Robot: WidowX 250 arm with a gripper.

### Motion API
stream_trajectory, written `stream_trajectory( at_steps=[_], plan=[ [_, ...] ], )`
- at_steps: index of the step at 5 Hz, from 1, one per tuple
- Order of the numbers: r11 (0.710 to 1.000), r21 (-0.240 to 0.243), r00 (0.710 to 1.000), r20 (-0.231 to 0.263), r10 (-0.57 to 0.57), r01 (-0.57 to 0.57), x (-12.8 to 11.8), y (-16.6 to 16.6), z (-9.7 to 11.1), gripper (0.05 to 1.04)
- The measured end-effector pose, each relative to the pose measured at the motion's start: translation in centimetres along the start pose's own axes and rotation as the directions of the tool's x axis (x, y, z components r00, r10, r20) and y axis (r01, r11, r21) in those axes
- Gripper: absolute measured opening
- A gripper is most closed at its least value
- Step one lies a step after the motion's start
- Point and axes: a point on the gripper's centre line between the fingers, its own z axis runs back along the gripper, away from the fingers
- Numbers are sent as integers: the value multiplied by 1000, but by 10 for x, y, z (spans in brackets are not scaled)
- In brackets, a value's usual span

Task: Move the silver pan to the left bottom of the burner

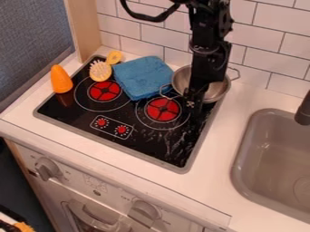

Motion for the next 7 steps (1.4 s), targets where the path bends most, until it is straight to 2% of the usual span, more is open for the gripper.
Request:
stream_trajectory(
  at_steps=[1, 3, 4, 7],
  plan=[
    [998, -48, 999, -38, -35, 33, -4, -2, -12, 951],
    [997, -20, 995, -63, -77, 76, 0, 0, -12, 388],
    [997, -13, 995, -61, -80, 79, 1, -1, -13, 240],
    [997, 10, 995, -61, -81, 82, -1, -3, -5, 91]
  ],
)
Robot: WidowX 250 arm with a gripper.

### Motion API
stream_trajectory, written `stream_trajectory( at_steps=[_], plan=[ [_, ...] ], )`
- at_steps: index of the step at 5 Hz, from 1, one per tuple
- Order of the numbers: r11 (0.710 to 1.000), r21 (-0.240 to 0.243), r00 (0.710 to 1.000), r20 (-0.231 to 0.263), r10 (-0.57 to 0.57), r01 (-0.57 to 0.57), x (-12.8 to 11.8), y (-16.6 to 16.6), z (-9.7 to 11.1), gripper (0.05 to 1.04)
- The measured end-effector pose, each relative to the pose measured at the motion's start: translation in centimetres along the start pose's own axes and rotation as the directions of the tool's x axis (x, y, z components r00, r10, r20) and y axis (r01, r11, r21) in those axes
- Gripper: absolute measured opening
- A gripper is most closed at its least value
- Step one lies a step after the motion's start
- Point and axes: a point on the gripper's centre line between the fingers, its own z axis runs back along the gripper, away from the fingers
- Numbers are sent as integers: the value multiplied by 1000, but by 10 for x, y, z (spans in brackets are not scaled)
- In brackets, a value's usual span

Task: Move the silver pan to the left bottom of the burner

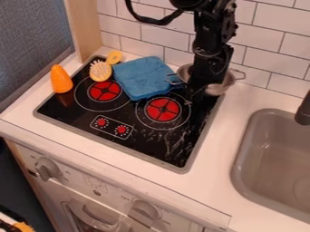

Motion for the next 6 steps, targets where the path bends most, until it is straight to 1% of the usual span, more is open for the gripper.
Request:
stream_trajectory(
  at_steps=[1, 2, 3, 4, 5, 6],
  plan=[
    [1000, -2, 1000, -7, 2, -2, -2, -11, 5, 84],
    [1000, 12, 1000, -23, 16, -15, -3, -18, 15, 84],
    [998, 62, 998, -57, 29, -26, -4, -23, 41, 83],
    [992, 117, 995, -80, 51, -42, -8, -36, 67, 76],
    [988, 127, 989, -112, 97, -83, -23, -62, 77, 73],
    [978, 126, 972, -146, 186, -168, -51, -84, 83, 73]
  ],
)
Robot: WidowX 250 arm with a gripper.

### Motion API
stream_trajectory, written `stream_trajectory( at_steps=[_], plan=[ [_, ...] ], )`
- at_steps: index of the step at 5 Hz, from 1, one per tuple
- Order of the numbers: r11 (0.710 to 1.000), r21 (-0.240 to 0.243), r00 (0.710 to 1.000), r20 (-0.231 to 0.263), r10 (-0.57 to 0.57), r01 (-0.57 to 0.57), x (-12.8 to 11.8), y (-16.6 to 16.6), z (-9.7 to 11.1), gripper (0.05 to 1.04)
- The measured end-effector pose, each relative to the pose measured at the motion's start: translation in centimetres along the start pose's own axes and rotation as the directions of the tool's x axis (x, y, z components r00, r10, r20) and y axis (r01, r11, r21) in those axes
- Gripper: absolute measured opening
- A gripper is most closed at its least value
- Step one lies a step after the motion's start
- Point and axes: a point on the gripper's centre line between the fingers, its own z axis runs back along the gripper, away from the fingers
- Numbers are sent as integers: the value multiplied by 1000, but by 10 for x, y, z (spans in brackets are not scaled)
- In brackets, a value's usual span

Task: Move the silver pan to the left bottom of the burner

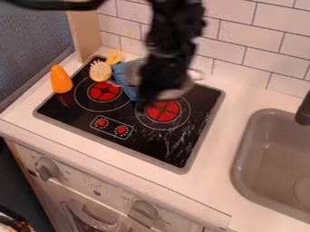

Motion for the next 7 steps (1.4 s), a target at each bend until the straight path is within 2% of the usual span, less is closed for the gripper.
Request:
stream_trajectory(
  at_steps=[1, 2, 4, 5, 6, 7],
  plan=[
    [995, -24, 994, -61, 92, -94, -31, -15, -8, 73],
    [984, -15, 980, -95, 173, -176, -63, -15, -19, 73],
    [964, -7, 955, -140, 263, -267, -106, -23, -50, 73],
    [949, 26, 943, -106, 315, -314, -114, -31, -69, 73],
    [952, 8, 948, -88, 306, -307, -109, -32, -87, 73],
    [951, 39, 950, -53, 308, -306, -109, -18, -96, 73]
  ],
)
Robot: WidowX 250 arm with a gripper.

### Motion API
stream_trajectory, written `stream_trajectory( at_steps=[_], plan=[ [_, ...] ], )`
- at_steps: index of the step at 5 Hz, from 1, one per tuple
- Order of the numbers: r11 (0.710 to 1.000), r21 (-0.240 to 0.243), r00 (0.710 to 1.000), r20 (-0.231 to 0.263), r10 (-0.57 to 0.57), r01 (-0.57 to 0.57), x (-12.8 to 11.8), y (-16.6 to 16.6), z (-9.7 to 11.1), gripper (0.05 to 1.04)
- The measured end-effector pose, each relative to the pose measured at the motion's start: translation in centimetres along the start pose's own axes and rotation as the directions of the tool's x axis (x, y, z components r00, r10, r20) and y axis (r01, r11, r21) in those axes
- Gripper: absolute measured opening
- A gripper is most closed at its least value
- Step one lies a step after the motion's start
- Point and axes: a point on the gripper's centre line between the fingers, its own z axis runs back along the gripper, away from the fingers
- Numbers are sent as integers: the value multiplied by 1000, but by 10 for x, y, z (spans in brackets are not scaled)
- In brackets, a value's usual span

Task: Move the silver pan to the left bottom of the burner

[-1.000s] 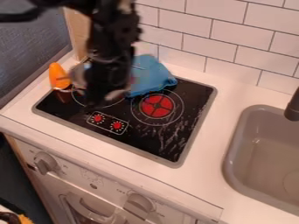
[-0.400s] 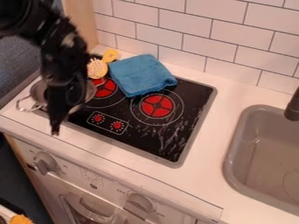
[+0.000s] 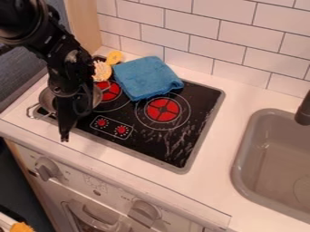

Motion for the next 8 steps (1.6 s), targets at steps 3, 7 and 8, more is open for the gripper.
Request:
stream_trajectory(
  at_steps=[3, 7, 8],
  plan=[
    [999, -9, 998, 39, -42, 42, 11, 14, -9, 576],
    [998, 26, 996, 72, -59, 58, 16, 22, 17, 1001],
    [997, 54, 994, 92, -64, 59, 16, 24, 35, 1001]
  ],
)
